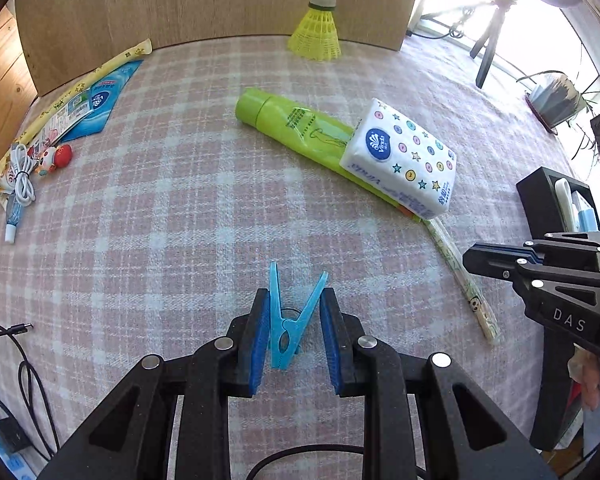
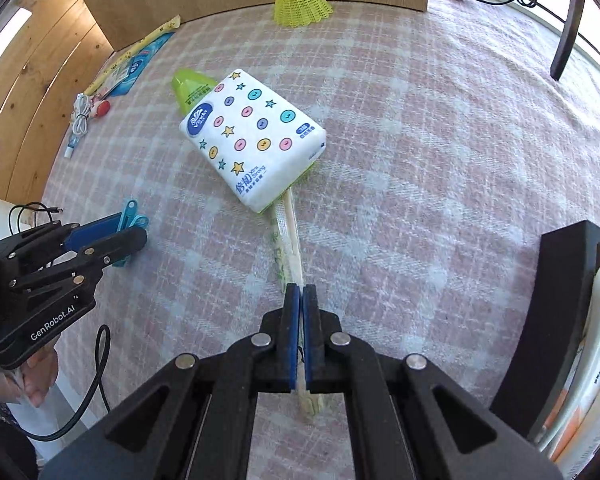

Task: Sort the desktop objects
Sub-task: 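Carry the clothespin and chopsticks with both grippers over the black tray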

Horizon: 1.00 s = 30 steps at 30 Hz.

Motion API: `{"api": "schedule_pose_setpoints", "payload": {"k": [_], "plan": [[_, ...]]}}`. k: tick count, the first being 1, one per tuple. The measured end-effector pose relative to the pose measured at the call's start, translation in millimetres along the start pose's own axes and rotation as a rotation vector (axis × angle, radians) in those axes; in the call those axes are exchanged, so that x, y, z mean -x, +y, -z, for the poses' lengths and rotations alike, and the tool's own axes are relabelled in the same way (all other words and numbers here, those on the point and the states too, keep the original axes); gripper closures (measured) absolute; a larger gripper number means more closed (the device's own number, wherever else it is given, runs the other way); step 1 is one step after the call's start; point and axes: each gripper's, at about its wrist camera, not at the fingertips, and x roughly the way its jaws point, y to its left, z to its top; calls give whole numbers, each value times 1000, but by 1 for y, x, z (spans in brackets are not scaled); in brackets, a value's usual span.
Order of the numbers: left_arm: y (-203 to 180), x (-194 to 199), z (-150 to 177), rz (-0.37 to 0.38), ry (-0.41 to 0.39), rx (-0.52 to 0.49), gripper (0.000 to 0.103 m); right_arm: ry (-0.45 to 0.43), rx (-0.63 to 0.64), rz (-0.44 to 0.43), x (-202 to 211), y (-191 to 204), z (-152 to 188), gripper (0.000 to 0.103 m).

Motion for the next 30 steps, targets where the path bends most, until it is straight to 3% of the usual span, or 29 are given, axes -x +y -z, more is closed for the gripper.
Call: {"api": "schedule_pose_setpoints", "payload": {"k": [4,8,10,17,19,27,30], "plan": [[0,8,11,8,-7,33,80,-49,43,45,7,14,-10,88],[21,27,21,15,-26,58,80,-22,71,131,-11,21,-21,89],[22,31,28,20,-30,79,80,-24,76,135,-11,21,-22,90],[14,41,36,38,-39,58,80,-35,-14,123,2,-7,-4,94],[-4,33,28,50,-36,32,80,-58,-66,107,11,-22,6,103],[-51,34,22,61,-32,-65,80,-112,-172,36,42,-59,45,103],[-62,40,21,66,-41,-85,80,-137,-180,17,52,-52,52,103]]}}
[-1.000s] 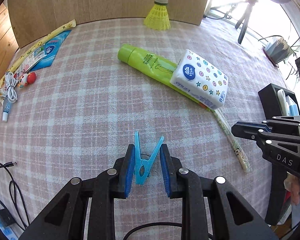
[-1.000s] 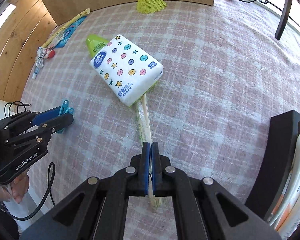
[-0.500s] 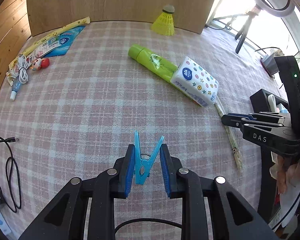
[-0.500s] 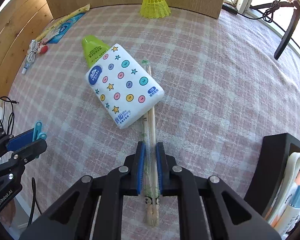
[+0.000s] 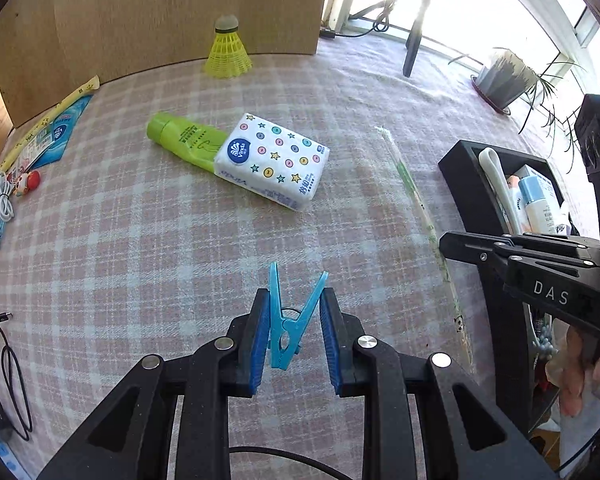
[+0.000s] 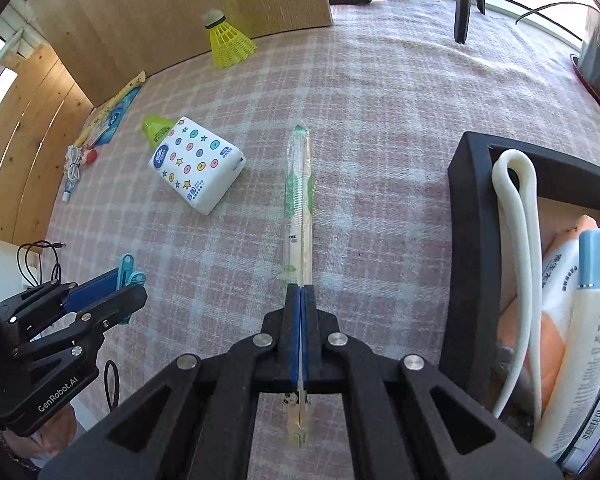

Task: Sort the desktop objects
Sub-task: 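Carry the clothespin and chopsticks with both grippers over the black tray, then open the left gripper over the tray while the right gripper releases the chopsticks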

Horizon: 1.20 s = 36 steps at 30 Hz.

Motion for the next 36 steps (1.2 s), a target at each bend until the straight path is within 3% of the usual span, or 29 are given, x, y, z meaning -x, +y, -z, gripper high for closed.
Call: {"api": "schedule_pose_setpoints", "payload": {"k": [6,10,15,22,31,33,35,36], "plan": [[-31,20,-6,29,-30,-62,80,-50,1,-45,46,-9,17,103],[-75,20,-18,69,-40,-131,80,-80,-22,-43,68,-20,30,103],[-142,26,-22,155,-34,-235,80,-116,-112,-28,107,-64,52,103],[-236,27,-11,269,2,-392,80,-176,-234,65,161,-134,89,103],[-303,25,-2,294,15,-513,80,-202,-334,193,199,-201,123,103],[-309,22,-3,288,26,-521,78,-204,-349,201,203,-209,126,103],[-310,21,-7,278,25,-503,62,-208,-357,213,204,-214,127,102],[-308,21,-9,281,17,-489,61,-209,-357,215,205,-216,127,102]]}}
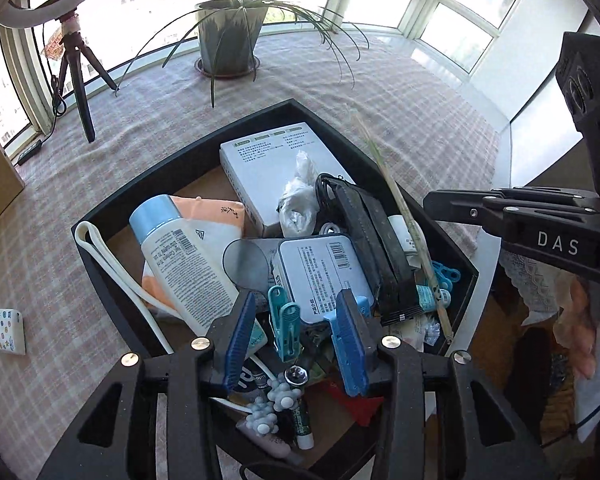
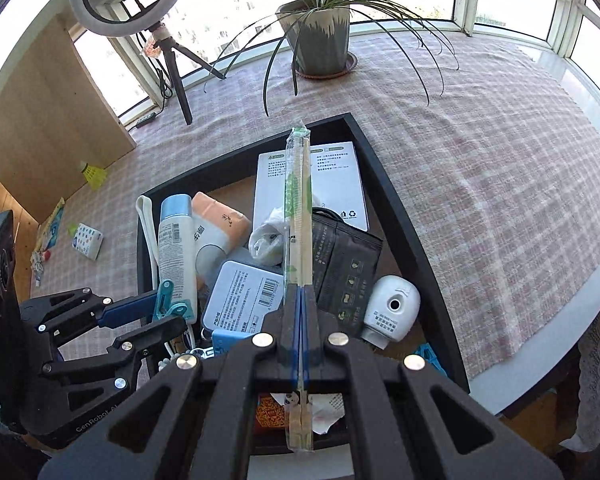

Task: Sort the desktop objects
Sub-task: 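Open the left gripper over the tray while the right gripper releases the chopsticks, then move both grippers back over the table toward the Vinda tissue pack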

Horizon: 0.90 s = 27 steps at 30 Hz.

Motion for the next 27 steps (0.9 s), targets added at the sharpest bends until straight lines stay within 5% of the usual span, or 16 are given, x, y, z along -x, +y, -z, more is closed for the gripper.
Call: {"api": "schedule_pose_setpoints", "payload": {"k": [4,15,27], "plan": [[12,6,0,-22,-17,25,61,-7,-32,9,1,-7,-1,83],[69,26,15,-96,-25,137,61,-3,-10,-46,-3,12,-6,77],[176,61,51,-245,-51,374,61,28,143,-159,-29,100,-33,73]]}}
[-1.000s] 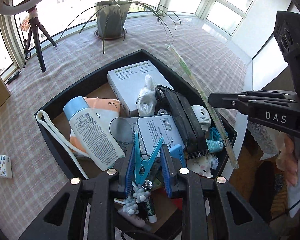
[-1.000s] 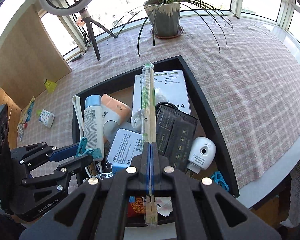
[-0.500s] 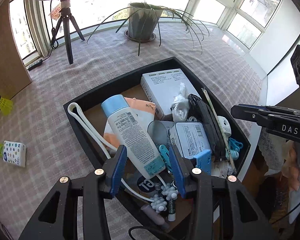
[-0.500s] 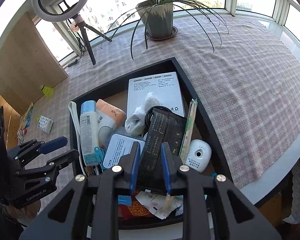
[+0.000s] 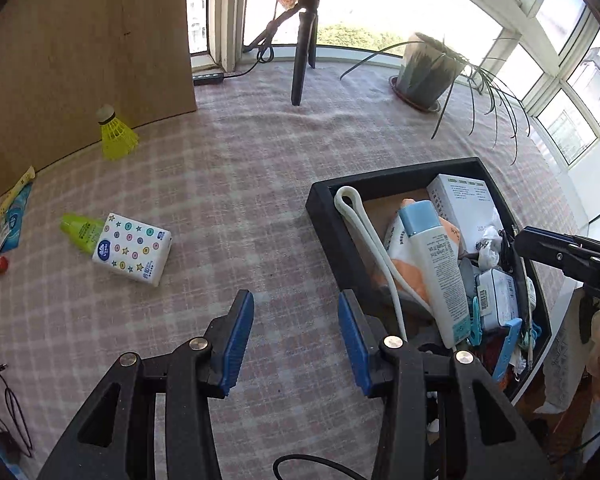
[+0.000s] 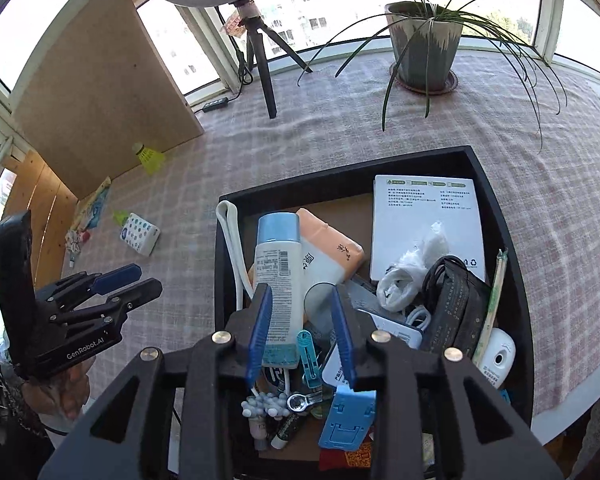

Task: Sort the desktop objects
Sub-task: 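Move both grippers back over the table toward the Vinda tissue pack, then close the right gripper on the white Vinda tissue pack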

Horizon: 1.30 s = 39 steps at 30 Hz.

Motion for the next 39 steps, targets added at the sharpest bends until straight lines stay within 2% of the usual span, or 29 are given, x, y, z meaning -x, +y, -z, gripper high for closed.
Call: {"api": "schedule_pose_setpoints", "payload": {"k": [7,12,24,27,34,39], "plan": [[62,12,0,-138,-40,98,61,27,122,-43,-35,62,-30,72],[97,9,1,-154,-39,174,61,53,196,-83,-63,105,-50,70],[154,-28,10,-114,11,340,61,187,331,-163,-153,188,-84,65],[160,-40,12,-101,31,370,61,222,348,-182,-175,204,-89,61],[165,-57,10,-49,45,424,61,293,357,-246,-219,236,-98,61],[165,-64,4,-40,39,447,61,326,347,-281,-240,250,-98,61]]}}
